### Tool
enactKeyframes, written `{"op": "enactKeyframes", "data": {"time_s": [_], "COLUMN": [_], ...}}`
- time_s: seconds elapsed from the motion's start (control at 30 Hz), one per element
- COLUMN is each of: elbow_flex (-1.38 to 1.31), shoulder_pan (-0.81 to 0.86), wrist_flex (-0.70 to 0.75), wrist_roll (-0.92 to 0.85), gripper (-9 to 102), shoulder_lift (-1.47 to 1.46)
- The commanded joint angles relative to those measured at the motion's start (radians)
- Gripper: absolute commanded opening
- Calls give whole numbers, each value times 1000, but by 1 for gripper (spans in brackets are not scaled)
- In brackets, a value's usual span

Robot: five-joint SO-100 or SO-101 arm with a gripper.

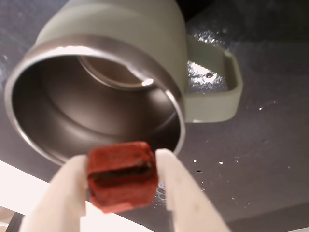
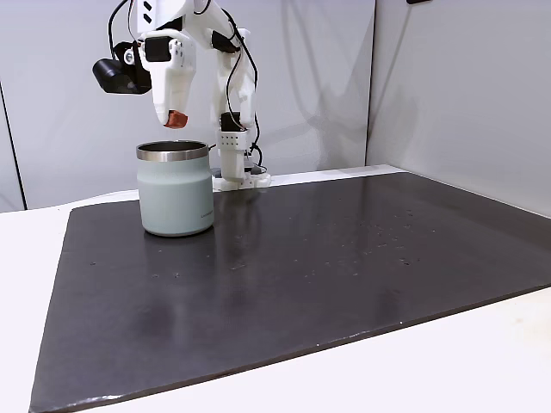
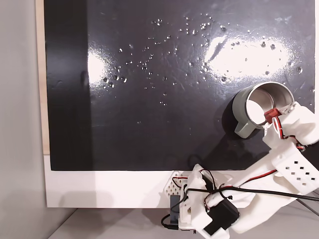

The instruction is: Grasp a cube and put it in the cup.

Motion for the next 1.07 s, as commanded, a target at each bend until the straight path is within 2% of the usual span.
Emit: {"op": "enactKeyframes", "data": {"time_s": [0.0, 0.03, 0.17, 0.23, 1.03], "elbow_flex": [-5, -6, -15, -5, 87], "shoulder_pan": [3, 3, 9, 11, -12], "wrist_flex": [8, 8, 9, 11, 11], "wrist_roll": [8, 9, 26, 26, 3], "gripper": [5, 7, 30, 34, 31], "shoulder_lift": [6, 6, -5, -5, 100]}}
